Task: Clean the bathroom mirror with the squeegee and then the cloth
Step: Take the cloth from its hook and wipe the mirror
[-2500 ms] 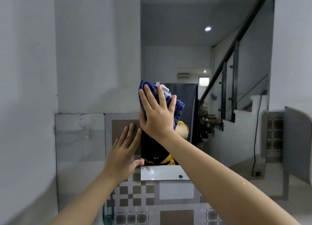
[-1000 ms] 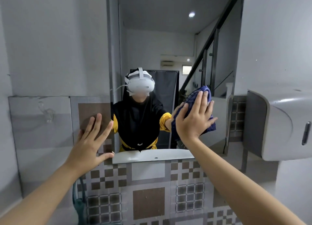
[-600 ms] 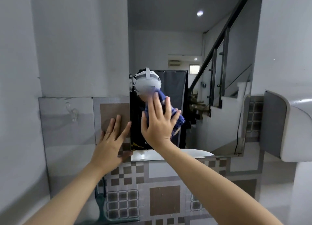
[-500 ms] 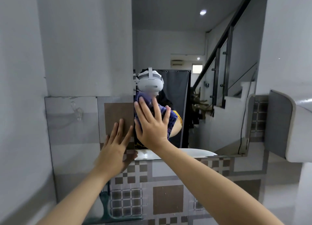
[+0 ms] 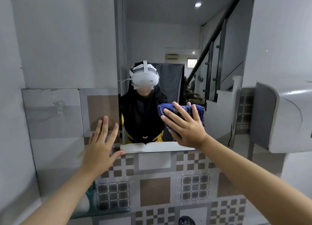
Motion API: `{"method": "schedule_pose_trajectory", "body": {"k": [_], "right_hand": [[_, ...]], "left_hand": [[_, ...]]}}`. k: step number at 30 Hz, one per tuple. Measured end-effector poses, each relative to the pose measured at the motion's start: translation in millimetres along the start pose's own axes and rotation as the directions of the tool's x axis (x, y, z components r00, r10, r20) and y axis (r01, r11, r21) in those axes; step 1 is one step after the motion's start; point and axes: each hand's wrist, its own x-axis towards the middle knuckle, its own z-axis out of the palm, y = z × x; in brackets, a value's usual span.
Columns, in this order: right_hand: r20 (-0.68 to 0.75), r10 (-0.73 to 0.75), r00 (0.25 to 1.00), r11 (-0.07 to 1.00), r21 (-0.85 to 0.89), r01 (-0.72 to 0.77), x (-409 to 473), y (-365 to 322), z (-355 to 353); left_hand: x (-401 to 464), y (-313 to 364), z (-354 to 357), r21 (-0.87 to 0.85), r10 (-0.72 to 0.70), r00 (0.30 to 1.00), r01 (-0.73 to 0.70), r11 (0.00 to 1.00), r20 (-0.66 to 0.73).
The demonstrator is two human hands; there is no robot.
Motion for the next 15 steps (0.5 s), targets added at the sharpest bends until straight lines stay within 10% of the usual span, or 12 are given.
{"method": "schedule_pose_trajectory", "body": {"k": [6,15], "right_hand": [[-0.013,0.441,0.897,0.896,0.066,-0.440,-73.2,58.2,-2.1],[0.094,0.989,0.113,0.093,0.202,-0.975,-82.2,1.4,-1.4]], "left_hand": [[2.1,-1.8,2.8,0.040,0.009,1.000,-0.009,0.999,-0.002],[2.3,3.9,-0.3,0.032,0.009,1.000,-0.009,0.999,0.003]]}}
